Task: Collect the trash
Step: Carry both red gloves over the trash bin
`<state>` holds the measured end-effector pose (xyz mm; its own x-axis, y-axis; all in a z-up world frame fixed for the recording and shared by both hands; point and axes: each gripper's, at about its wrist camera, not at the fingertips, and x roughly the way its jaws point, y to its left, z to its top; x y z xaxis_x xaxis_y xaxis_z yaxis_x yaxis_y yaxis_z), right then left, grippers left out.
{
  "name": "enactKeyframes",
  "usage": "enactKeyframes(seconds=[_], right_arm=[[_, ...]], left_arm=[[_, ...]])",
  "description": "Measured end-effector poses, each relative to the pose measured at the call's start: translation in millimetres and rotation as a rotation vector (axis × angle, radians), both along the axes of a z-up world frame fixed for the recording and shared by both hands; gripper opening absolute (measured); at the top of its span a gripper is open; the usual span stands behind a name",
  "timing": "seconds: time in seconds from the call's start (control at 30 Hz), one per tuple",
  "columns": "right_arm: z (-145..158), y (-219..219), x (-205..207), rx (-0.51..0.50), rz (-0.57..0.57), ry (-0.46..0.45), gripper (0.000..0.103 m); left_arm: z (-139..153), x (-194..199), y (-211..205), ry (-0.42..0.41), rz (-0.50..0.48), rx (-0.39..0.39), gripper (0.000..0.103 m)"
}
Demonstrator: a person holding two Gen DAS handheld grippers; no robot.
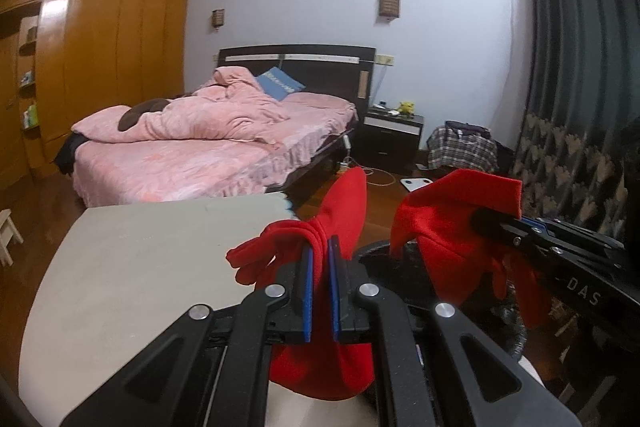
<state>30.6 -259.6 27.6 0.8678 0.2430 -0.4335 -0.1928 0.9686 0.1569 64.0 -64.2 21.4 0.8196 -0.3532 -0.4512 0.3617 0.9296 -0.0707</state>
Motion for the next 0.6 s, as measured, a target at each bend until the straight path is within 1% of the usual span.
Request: enactKeyframes(seconds=[0.6], right_arm=[[-21, -79, -20, -0.009, -0.197, 0.030, 0.010]], left_arm=[[-22, 8, -96, 0.019, -0.206, 0.015, 0.007]])
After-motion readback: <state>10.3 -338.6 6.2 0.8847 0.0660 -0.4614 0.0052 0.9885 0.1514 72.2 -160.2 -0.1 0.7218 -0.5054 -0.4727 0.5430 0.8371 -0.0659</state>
